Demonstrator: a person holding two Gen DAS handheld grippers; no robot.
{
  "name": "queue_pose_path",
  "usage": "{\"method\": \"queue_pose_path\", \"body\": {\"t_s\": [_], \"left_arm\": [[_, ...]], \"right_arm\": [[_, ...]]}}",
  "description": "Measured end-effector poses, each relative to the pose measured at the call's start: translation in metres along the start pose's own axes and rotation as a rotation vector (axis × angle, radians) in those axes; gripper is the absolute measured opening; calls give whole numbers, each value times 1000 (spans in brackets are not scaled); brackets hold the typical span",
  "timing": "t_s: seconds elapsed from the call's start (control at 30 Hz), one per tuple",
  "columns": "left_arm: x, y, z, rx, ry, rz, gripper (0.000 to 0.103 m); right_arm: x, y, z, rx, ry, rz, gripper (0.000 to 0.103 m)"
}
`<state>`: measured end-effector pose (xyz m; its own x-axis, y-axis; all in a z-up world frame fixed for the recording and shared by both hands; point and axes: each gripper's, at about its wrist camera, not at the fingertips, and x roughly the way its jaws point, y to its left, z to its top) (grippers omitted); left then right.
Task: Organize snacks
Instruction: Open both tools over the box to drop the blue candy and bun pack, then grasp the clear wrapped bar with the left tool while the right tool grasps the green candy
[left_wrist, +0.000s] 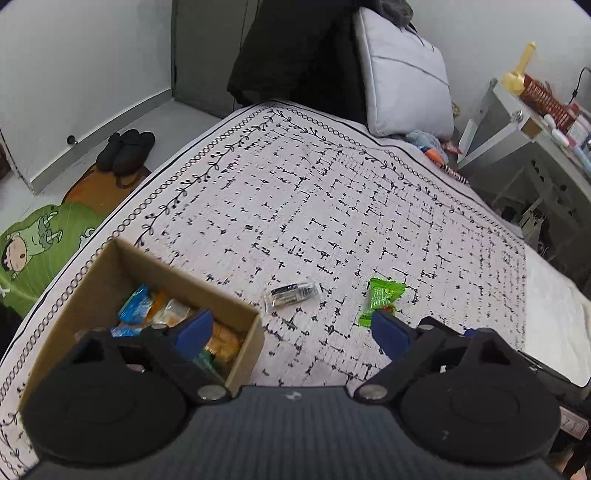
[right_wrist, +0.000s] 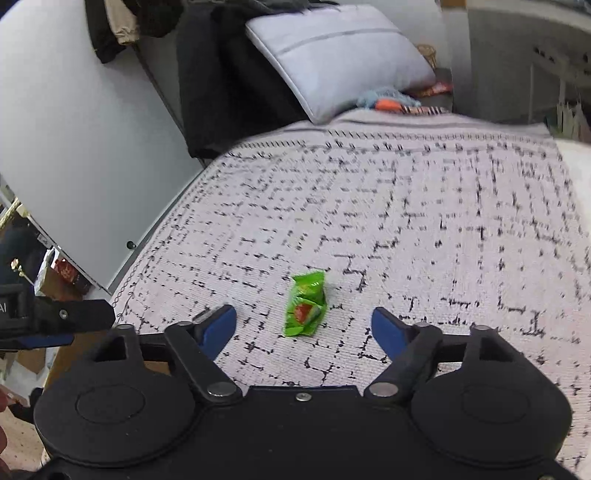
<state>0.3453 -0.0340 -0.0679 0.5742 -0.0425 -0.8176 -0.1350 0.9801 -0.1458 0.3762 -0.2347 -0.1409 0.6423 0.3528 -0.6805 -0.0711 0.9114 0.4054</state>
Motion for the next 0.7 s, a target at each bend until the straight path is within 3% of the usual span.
{"method": "queue_pose_path", "body": {"t_s": [0.2,0.4,0.53,0.7], "left_arm": [[27,-15,15,62,19,-10,82],[68,-23,22,101,100,-1,76],[93,-25,23,131,166,19,73],[120,-31,23,175,234,47,68]], "right_arm": [[26,-7,3,4,40,15,72],[47,-14,6,-1,69,33,68],[64,-18,5,1,101,17,60],[77,-17,6,9,106,27,59]]}}
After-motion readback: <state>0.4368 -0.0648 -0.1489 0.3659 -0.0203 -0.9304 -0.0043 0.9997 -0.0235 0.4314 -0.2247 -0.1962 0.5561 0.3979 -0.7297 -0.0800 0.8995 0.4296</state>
